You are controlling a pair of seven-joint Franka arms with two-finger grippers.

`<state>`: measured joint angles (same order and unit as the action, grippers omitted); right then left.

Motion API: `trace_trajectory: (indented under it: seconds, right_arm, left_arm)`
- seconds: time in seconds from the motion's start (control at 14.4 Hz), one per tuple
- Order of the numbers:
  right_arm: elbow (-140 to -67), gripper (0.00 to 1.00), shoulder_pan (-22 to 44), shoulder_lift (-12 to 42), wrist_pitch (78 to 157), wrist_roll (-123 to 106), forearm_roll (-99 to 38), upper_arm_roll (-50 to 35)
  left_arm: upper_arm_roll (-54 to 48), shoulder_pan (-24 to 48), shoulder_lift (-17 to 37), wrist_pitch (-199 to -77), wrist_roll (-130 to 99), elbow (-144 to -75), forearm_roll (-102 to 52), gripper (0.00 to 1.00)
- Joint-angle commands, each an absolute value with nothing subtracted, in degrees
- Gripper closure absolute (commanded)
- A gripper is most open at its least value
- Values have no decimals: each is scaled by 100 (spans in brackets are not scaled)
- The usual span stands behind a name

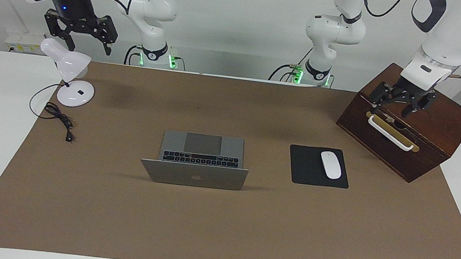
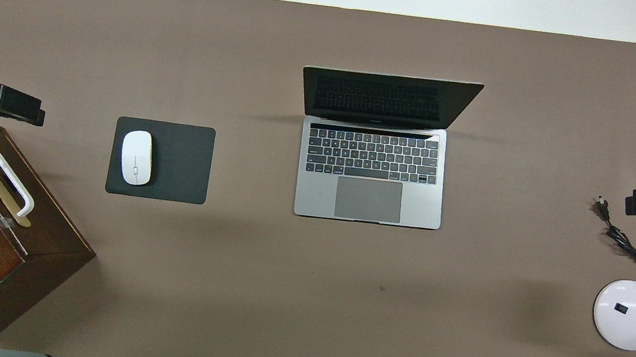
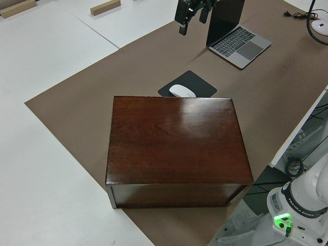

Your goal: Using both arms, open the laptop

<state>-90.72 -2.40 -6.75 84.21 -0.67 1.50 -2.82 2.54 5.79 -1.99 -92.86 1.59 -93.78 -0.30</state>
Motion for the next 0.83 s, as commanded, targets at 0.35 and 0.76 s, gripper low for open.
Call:
trace_trajectory:
  seconds: [0.35,0.76]
  right_arm:
    - [-9000,0,-237,-606,8708,-202,149,-281]
    - [-9070,0,-237,-615,8930,-193,36,-281]
  left_arm:
    - [246,589,-53,-9176,97,-9105,-44,0]
    - [246,580,-53,-9185,97,-9105,-44,0]
